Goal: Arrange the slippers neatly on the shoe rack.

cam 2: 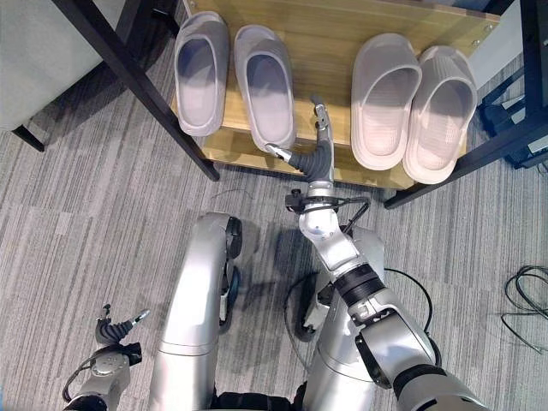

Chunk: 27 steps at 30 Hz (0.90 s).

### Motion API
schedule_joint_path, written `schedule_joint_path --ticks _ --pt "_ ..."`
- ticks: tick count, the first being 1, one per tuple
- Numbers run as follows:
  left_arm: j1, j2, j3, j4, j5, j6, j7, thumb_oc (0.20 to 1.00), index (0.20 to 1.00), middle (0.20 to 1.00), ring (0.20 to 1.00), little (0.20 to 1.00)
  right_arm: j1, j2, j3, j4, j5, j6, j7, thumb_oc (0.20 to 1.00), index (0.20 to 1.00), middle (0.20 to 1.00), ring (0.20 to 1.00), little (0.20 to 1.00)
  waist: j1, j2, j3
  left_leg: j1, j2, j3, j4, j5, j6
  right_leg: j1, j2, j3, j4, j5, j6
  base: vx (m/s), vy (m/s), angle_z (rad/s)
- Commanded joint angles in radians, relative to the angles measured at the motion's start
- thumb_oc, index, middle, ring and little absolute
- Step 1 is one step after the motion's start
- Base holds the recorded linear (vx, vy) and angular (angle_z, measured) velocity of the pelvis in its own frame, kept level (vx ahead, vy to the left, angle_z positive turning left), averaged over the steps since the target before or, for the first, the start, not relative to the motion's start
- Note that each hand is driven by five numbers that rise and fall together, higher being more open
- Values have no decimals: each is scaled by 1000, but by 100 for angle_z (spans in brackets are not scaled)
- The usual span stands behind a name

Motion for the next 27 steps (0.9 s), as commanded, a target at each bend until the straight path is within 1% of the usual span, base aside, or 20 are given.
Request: schedule_joint_path --ticks 1,3,9,13,20,27 --pt "51 12 -33 12 19 -24 56 1000 1000 1000 1000 1000 -25 -6 30 -137 -68 -63 26 1000 1000 1000 1000 1000 51 -23 -29 -28 -53 -112 -87 43 41 67 -3 181 35 95 -33 0 0 0" --pt "45 8 -38 21 27 -21 58 1000 1000 1000 1000 1000 -21 9 56 -143 -83 -60 40 1000 1000 1000 1000 1000 48 -24 -29 -28 -52 -112 -84 42 39 71 -5 183 36 98 -29 0 0 0" --pt "32 9 -46 31 41 -16 62 1000 1000 1000 1000 1000 -19 36 81 -148 -84 -58 54 1000 1000 1000 1000 1000 49 -24 -29 -28 -51 -110 -79 39 38 74 -7 182 39 98 -29 0 0 0" --pt "30 12 -49 39 48 -16 69 1000 1000 1000 1000 1000 -42 47 82 -138 -90 -54 46 1000 1000 1000 1000 1000 55 -20 -29 -28 -52 -108 -75 37 35 77 -8 186 42 101 -21 0 0 0" --pt "47 10 -46 66 44 -15 63 1000 1000 1000 1000 1000 -64 55 80 -132 -89 -49 47 1000 1000 1000 1000 1000 66 -16 -29 -28 -54 -114 -62 34 32 83 -8 184 56 101 -16 2 3 1" --pt "44 8 -39 72 50 -12 57 1000 1000 1000 1000 1000 -36 53 70 -171 -64 -57 56 1000 1000 1000 1000 1000 74 -30 -29 -28 -57 -124 -53 35 28 87 -12 178 58 101 -14 0 0 0"
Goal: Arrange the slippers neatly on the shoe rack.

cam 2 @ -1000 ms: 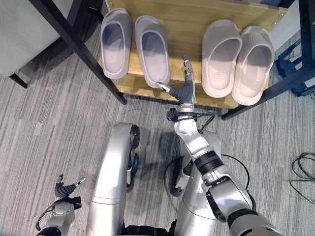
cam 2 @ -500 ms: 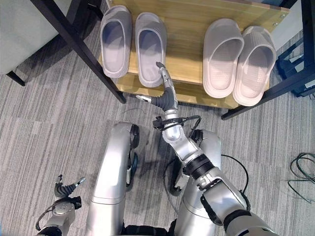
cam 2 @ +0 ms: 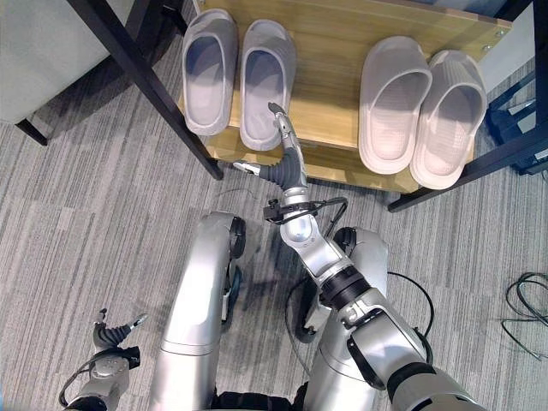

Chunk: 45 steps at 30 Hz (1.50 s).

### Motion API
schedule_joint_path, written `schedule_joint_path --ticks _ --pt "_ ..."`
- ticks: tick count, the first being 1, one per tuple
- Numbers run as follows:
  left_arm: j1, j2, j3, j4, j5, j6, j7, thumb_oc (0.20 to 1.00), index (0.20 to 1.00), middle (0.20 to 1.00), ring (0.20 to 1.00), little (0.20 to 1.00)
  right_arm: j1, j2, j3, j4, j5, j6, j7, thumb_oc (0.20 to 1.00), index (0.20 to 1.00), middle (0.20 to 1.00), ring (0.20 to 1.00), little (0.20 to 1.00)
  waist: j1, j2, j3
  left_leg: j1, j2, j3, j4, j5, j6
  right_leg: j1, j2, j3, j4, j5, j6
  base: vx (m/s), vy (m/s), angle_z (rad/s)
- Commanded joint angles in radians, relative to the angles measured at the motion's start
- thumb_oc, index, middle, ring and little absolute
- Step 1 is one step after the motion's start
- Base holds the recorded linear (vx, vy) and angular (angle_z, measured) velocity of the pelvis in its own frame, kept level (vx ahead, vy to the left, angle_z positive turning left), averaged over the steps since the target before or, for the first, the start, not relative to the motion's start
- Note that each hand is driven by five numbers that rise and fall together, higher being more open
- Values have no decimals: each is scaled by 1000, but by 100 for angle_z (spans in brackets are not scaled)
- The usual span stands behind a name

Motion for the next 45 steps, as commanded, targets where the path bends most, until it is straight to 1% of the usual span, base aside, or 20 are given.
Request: schedule_joint_path --ticks 1,3,9,17,28,37,40,43,44,45 --pt "53 10 -39 30 11 -15 24 1000 1000 1000 1000 1000 -11 13 7 -173 13 -60 -2 1000 1000 1000 1000 1000 60 -35 -30 -26 -49 -126 -54 39 27 80 1 178 54 109 -24 0 0 0" --pt "49 12 -35 30 7 -17 22 1000 1000 1000 1000 1000 -5 15 6 -174 29 -60 0 1000 1000 1000 1000 1000 63 -46 -30 -26 -47 -130 -52 40 26 82 0 175 55 110 -24 0 0 0" --pt "39 11 -29 36 -2 -16 21 1000 1000 1000 1000 1000 3 23 14 -176 38 -61 6 1000 1000 1000 1000 1000 67 -58 -30 -26 -47 -135 -51 40 23 83 0 172 53 114 -23 0 0 0" --pt "25 3 -23 58 -2 -11 26 1000 1000 1000 1000 1000 0 35 19 -158 55 -67 8 1000 1000 1000 1000 1000 57 -74 -30 -26 -41 -130 -44 37 19 76 11 176 67 114 -30 0 0 0" --pt "21 -1 -29 79 -9 -9 24 1000 1000 1000 1000 1000 -44 61 44 -120 53 -62 13 1000 1000 1000 1000 1000 58 -67 -30 -26 -40 -121 -45 41 18 72 16 180 74 116 -29 0 0 0" --pt "14 -5 -26 90 -18 -11 18 1000 1000 1000 1000 1000 -47 54 31 -108 49 -61 4 1000 1000 1000 1000 1000 53 -66 -30 -26 -40 -116 -47 44 18 71 19 184 76 117 -28 0 0 0" --pt "19 -12 -17 96 -18 -11 17 1000 1000 1000 1000 1000 -36 21 1 -158 -24 -58 -35 1000 1000 1000 1000 1000 46 -67 -30 -26 -41 -114 -47 43 18 69 21 187 79 117 -27 0 0 0" --pt "12 -22 8 97 5 -6 26 1000 1000 1000 1000 1000 10 -64 -37 -294 -187 -36 -76 1000 1000 1000 1000 1000 29 -76 -30 -26 -40 -115 -46 42 18 68 21 189 83 115 -26 0 0 0" --pt "11 -26 23 92 16 -6 27 1000 1000 1000 1000 1000 72 -121 -70 -374 -252 -26 -85 1000 1000 1000 1000 1000 17 -82 -30 -26 -38 -117 -44 42 18 66 22 190 85 116 -24 0 0 0" --pt "10 -29 28 92 21 -5 28 1000 1000 1000 1000 1000 96 -147 -84 -405 -287 -18 -91 1000 1000 1000 1000 1000 12 -86 -30 -26 -37 -117 -44 42 18 65 23 190 85 115 -24 0 0 0"
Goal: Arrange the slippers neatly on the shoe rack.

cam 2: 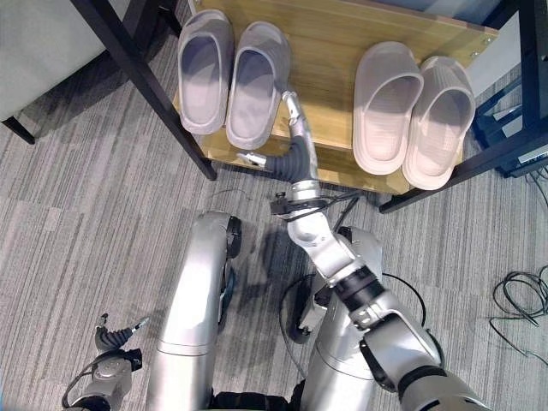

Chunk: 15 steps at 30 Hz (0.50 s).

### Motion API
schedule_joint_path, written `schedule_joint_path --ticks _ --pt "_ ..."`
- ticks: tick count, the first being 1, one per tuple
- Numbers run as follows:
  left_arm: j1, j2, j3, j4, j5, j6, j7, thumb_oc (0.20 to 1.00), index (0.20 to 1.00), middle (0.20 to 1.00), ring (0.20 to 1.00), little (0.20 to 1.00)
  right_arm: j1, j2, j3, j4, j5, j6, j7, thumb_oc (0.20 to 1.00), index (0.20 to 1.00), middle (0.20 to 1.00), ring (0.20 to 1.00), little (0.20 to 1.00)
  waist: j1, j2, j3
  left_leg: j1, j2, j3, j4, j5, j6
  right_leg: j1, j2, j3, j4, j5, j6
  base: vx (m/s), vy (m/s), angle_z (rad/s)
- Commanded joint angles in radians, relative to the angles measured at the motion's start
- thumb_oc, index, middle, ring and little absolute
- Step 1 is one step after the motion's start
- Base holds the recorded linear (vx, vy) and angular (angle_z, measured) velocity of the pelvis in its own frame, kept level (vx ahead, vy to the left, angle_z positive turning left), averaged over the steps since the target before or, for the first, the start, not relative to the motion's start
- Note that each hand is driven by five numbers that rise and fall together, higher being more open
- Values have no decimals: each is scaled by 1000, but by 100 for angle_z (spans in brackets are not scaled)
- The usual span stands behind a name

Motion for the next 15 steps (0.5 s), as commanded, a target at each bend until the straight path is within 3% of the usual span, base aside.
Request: schedule_joint_path --ticks 1,2,4,7,12,13,15 --pt "40 -7 17 27 33 -8 32 1000 1000 1000 1000 1000 71 -42 -52 -175 -191 -14 -46 1000 1000 1000 1000 1000 43 -51 -38 -33 -37 -112 -63 45 21 58 17 192 68 117 -27 8 -3 -5" --pt "38 -12 22 24 42 -8 36 1000 1000 1000 1000 1000 98 -71 -69 -208 -229 -9 -56 1000 1000 1000 1000 1000 39 -54 -38 -33 -37 -115 -64 45 21 57 16 190 68 115 -28 11 -3 -8" --pt "39 -25 42 -4 83 -11 56 1000 1000 1000 1000 1000 279 -211 -183 -362 -371 3 -78 1000 1000 1000 1000 1000 16 -77 -38 -33 -29 -119 -77 47 21 58 1 180 52 115 -25 -4 19 -8" --pt "31 -13 75 -58 98 -16 79 1000 1000 1000 1000 1000 421 -317 -293 -427 -452 16 -94 1000 1000 1000 1000 1000 1 -86 -38 -33 -26 -132 -93 56 17 63 -4 175 25 122 -19 -18 27 -6" --pt "-2 11 102 -117 97 -22 101 1000 1000 1000 1000 1000 581 -343 -414 -440 -408 3 -82 1000 1000 1000 1000 1000 -21 -82 -38 -33 -12 -139 -211 103 21 90 -18 146 -118 149 -16 -106 35 -12" --pt "-59 39 116 -183 100 -35 108 1000 1000 1000 1000 1000 625 -340 -451 -375 -374 7 -75 1000 1000 1000 1000 1000 -35 -75 -39 -33 9 -126 -383 175 31 114 -33 112 -288 179 -9 -281 67 -18" --pt "-71 53 118 -235 101 -36 114 1000 1000 1000 1000 1000 670 -298 -454 -321 -330 8 -56 1000 1000 1000 1000 1000 -50 -69 -73 -33 7 -129 -469 226 32 116 -37 84 -374 206 -4 -218 58 6"
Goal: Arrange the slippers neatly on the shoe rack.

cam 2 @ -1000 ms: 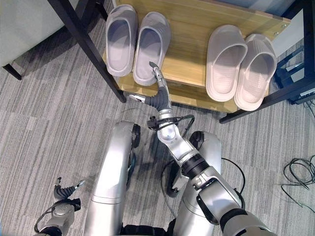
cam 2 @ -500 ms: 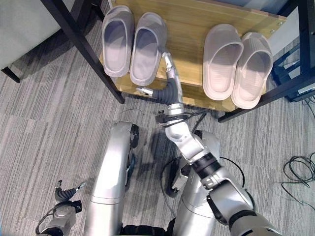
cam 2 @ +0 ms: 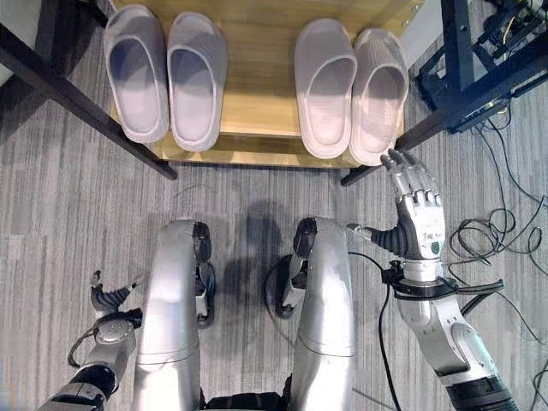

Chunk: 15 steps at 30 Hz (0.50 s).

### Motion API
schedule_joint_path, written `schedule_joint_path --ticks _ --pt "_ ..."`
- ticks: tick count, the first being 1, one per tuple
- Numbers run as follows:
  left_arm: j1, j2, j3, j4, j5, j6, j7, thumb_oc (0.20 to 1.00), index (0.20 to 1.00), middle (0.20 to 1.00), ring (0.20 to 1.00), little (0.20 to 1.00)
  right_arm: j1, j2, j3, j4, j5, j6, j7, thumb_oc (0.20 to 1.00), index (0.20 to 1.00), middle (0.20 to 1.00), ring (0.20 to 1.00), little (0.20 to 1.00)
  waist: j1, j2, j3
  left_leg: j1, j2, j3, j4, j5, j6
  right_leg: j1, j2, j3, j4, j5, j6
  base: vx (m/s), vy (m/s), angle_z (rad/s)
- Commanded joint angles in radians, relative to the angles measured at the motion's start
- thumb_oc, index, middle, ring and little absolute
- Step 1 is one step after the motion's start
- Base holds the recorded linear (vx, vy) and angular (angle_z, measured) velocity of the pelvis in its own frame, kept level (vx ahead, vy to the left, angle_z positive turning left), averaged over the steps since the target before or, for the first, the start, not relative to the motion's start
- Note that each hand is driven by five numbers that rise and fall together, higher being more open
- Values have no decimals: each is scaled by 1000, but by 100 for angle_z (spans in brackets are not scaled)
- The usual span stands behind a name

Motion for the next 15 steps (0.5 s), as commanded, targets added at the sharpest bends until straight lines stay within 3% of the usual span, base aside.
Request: schedule_joint_path --ticks 1,2,3,5,7,8,9,10,12,13,14,15 --pt "90 46 1 4 20 -37 49 1000 1000 1000 1000 1000 30 37 -59 -27 132 -15 7 1000 1000 1000 1000 1000 38 -17 -112 -105 -28 -145 -159 139 27 47 -57 106 -64 79 11 -118 78 13" --pt "98 50 4 -21 13 -39 38 1000 1000 1000 1000 1000 42 85 -42 99 182 -8 3 1000 1000 1000 1000 1000 28 -5 -163 -96 -17 -151 -238 174 30 65 -75 72 -156 95 19 -204 111 10" --pt "113 36 -30 -38 16 -30 -2 1000 1000 1000 1000 1000 15 160 -32 337 282 23 -7 1000 1000 1000 1000 1000 28 1 -176 56 9 -134 -420 232 31 201 -90 20 -346 144 34 -230 70 12" --pt "147 30 -48 -4 21 -18 -39 1000 1000 1000 1000 1000 -11 223 -41 561 421 20 9 1000 1000 1000 1000 1000 34 4 -197 228 23 -109 -628 289 21 367 -91 -17 -567 206 63 -193 4 14" --pt "163 5 -48 80 9 -4 -82 1000 1000 1000 1000 1000 -33 245 -31 729 476 9 24 1000 1000 1000 1000 1000 36 6 -212 348 12 -94 -768 330 14 487 -92 -50 -723 231 68 -14 -12 3" --pt "165 -25 -57 190 -22 12 -142 1000 1000 1000 1000 1000 -57 284 -19 958 563 27 77 1000 1000 1000 1000 1000 38 9 -246 520 13 -85 -954 375 13 646 -82 -80 -910 286 96 59 -11 -14" --pt "165 -25 -57 191 -23 12 -143 1000 1000 1000 1000 1000 -59 284 -18 960 563 26 77 1000 1000 1000 1000 1000 38 10 -241 528 14 -86 -959 377 13 654 -81 -81 -916 289 96 147 8 -5" --pt "175 -56 -67 253 -37 26 -194 1000 1000 1000 1000 1000 -67 306 -6 1105 597 46 124 1000 1000 1000 1000 1000 42 16 -266 653 9 -78 -1086 407 17 769 -75 -100 -1036 335 119 140 11 13" --pt "198 -76 -69 310 -29 44 -230 1000 1000 1000 1000 1000 -63 314 7 1207 599 61 159 1000 1000 1000 1000 1000 47 20 -284 781 11 -73 -1208 445 11 902 -67 -130 -1152 376 138 265 -30 7" --pt "225 -102 -58 373 -11 64 -278 1000 1000 1000 1000 1000 -48 337 14 1324 587 82 222 1000 1000 1000 1000 1000 51 26 -336 969 6 -59 -1423 533 -1 1093 -51 -166 -1375 475 160 264 -52 -7" --pt "225 -102 -58 373 -11 64 -278 1000 1000 1000 1000 1000 -48 337 14 1324 587 82 222 1000 1000 1000 1000 1000 51 27 -333 974 6 -59 -1425 534 -1 1099 -51 -167 -1378 476 160 381 -69 -23" --pt "232 -119 -50 409 7 78 -303 1000 1000 1000 1000 1000 -42 347 14 1394 575 106 257 1000 1000 1000 1000 1000 56 34 -365 1102 10 -47 -1565 583 -13 1221 -35 -177 -1523 531 179 261 -54 -21"
